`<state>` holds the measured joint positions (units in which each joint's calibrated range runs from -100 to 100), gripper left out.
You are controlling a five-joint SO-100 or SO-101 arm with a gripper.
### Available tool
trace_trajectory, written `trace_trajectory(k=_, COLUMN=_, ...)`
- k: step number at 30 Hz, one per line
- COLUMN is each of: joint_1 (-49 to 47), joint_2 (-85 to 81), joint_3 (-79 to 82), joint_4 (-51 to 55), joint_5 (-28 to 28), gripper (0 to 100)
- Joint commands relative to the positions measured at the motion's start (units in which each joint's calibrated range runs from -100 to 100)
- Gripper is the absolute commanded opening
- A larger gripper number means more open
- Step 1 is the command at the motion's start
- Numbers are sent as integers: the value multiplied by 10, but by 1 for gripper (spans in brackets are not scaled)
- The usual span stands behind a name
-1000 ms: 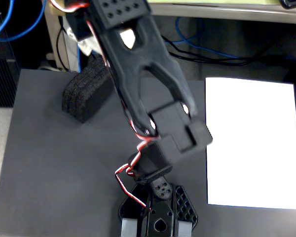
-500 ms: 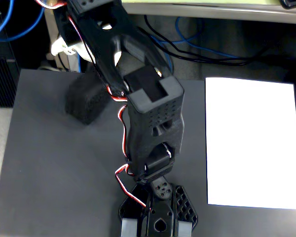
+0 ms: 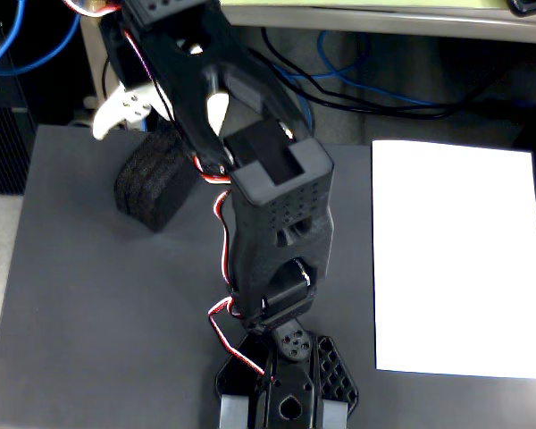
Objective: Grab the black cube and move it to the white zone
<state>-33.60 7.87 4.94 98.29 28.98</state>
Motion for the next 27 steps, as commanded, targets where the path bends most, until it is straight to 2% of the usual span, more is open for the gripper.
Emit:
trace_trajectory(k=1, joint_1=-4, joint_2=-11, joint_3=59, joint_4=7, joint_5=23, gripper=46)
trace_trajectory(k=4, joint_1=-4, joint_2=-11, joint_3=70, joint_4=-5, joint_5=18, gripper=46)
trace_trajectory(k=7, joint_1=-4, joint_2=-11, joint_3=77, joint_4=-69, joint_5=17, gripper=46)
trace_trajectory(k=14, joint_1=-4, joint_2=-5, joint_3=78, joint_4=-98, joint_5=20, gripper=46)
trace_trajectory(k=18, joint_1=-4, joint_2=145, joint_3=75, joint_4=-125, joint_5=18, gripper=46)
trace_trajectory(k=20, joint_1=3, joint_2=219, joint_3=68, joint_4=-173, joint_5=18, gripper=45)
trace_trajectory(k=22, joint_1=1, joint_2=233, joint_3=68, joint_4=-183, joint_5=18, gripper=45)
trace_trajectory(k=24, joint_1=-3, joint_2=233, joint_3=67, joint_4=-184, joint_5=18, gripper=37)
trace_trajectory(k=27, joint_1=-3, joint_2=233, joint_3=67, joint_4=-184, joint_5=17, gripper=14)
